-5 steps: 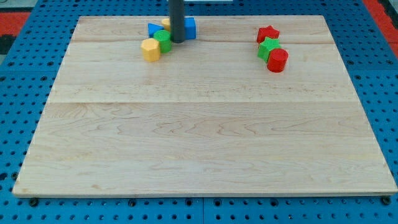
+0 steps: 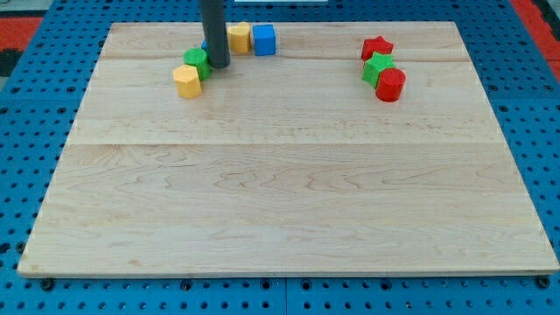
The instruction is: Slide green circle towards bottom right
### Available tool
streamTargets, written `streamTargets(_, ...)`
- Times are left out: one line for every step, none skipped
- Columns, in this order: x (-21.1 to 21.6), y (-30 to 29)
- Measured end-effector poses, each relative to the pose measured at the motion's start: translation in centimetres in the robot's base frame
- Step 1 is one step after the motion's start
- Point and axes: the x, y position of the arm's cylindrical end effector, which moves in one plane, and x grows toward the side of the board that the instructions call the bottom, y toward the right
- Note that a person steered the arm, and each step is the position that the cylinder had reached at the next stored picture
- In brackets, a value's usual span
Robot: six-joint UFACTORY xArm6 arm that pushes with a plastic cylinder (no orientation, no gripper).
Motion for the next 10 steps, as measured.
streamTargets(-2.0,-4.0)
streamTargets(-1.1,-8.0)
streamTargets(6.0,-8.7)
streamTargets(13.9,-6.4)
streamTargets(14.2,-6.0)
streamTargets(12.7,-7.3)
streamTargets(12.1,-0.6)
streamTargets(12.3,4.3)
streamTargets(12.0,10.4)
streamTargets(12.2,13.2)
